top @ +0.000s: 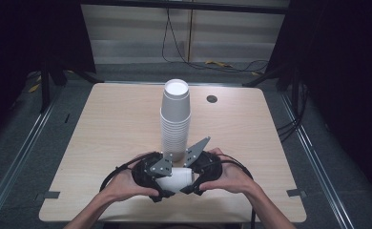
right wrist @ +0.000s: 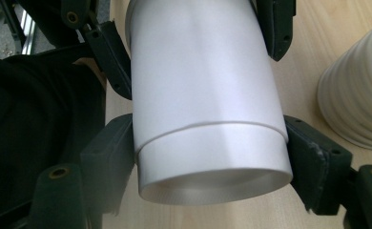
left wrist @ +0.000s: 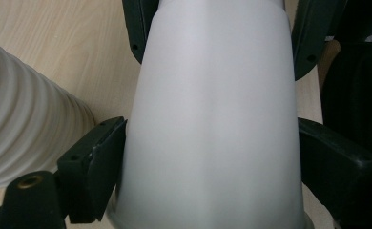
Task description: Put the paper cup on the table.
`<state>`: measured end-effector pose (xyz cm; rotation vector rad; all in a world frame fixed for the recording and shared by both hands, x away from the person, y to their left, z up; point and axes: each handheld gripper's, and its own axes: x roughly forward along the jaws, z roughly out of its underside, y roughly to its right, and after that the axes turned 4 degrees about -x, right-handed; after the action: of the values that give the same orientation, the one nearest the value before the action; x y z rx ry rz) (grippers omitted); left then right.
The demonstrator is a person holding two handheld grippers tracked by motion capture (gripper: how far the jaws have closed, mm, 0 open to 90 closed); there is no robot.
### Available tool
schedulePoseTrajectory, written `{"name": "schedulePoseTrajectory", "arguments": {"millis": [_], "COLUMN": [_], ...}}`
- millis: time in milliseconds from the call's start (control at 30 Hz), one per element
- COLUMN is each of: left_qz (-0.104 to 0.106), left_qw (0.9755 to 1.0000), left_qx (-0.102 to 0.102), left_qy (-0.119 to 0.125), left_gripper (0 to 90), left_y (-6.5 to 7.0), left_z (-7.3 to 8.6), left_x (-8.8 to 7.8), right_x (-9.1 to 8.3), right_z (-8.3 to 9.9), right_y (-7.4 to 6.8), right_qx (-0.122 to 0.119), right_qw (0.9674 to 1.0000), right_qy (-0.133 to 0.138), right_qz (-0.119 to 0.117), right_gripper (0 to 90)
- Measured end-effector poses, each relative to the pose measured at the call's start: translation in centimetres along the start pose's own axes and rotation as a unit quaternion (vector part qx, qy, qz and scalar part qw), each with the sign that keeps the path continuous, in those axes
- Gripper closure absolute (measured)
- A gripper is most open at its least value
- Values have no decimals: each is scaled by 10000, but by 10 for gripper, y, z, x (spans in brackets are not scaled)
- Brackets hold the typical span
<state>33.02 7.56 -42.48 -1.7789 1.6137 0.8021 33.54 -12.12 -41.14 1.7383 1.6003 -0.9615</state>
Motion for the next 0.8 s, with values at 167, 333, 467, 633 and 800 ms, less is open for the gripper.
{"name": "schedulePoseTrajectory", "arguments": {"millis": [167,333,467,633,800], "left_qz": [1,15,-53,-96,-48], "left_qw": [9998,9993,9984,9964,9931], "left_qx": [-43,-135,-176,-247,-396], "left_qy": [174,341,534,808,1100], "left_gripper": [147,150,163,162,162], "left_y": [-2,-3,-3,-6,-8], "left_z": [1,3,3,4,6], "left_x": [-4,-6,-11,-20,-27], "right_x": [2,2,4,5,2], "right_z": [1,1,2,3,6], "right_y": [0,1,1,1,5], "right_qx": [12,41,25,57,120], "right_qw": [10000,10000,9999,9999,9998], "right_qy": [-48,-8,-92,-100,-31], "right_qz": [1,4,112,97,162], "right_gripper": [253,253,253,253,252]}}
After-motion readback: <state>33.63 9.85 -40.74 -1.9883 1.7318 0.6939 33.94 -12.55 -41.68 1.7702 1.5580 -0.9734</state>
